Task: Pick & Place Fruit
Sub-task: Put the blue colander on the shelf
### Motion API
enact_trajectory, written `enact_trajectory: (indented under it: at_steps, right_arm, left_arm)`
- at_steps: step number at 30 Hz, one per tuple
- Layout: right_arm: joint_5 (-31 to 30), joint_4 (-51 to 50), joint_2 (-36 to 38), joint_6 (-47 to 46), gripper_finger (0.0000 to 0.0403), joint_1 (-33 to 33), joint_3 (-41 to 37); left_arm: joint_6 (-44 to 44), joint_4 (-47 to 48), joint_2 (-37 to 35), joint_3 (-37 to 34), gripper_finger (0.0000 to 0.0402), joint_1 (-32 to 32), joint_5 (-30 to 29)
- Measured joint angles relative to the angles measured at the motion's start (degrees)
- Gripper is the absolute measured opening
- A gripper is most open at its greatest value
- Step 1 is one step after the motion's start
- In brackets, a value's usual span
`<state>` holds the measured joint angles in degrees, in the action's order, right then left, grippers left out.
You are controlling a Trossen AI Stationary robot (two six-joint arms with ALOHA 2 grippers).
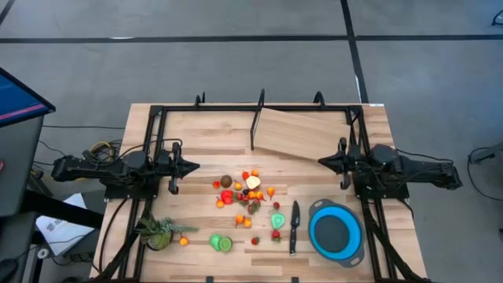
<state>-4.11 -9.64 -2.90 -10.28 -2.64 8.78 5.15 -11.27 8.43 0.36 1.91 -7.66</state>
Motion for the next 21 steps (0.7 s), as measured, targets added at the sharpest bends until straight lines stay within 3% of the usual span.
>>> enact_trajectory:
  at_steps: [6, 12, 21]
  right_arm:
    - [-1.1, -12.9, -7.4, -8.7, 0.0000, 0.0, 8.3]
    - [-0.7, -19.3, -16.1, -9.8, 0.0000, 0.4, 16.5]
    - [-0.2, -35.8, -28.7, -18.5, 0.0000, 5.9, 29.5]
  left_arm:
    - [0.1, 0.0, 0.0, 0.0, 0.0001, 0.0, 0.0]
    - [0.1, 0.0, 0.0, 0.0, 0.0001, 0.0, 0.0]
    - [0.1, 0.0, 0.0, 0.0, 0.0001, 0.0, 0.0]
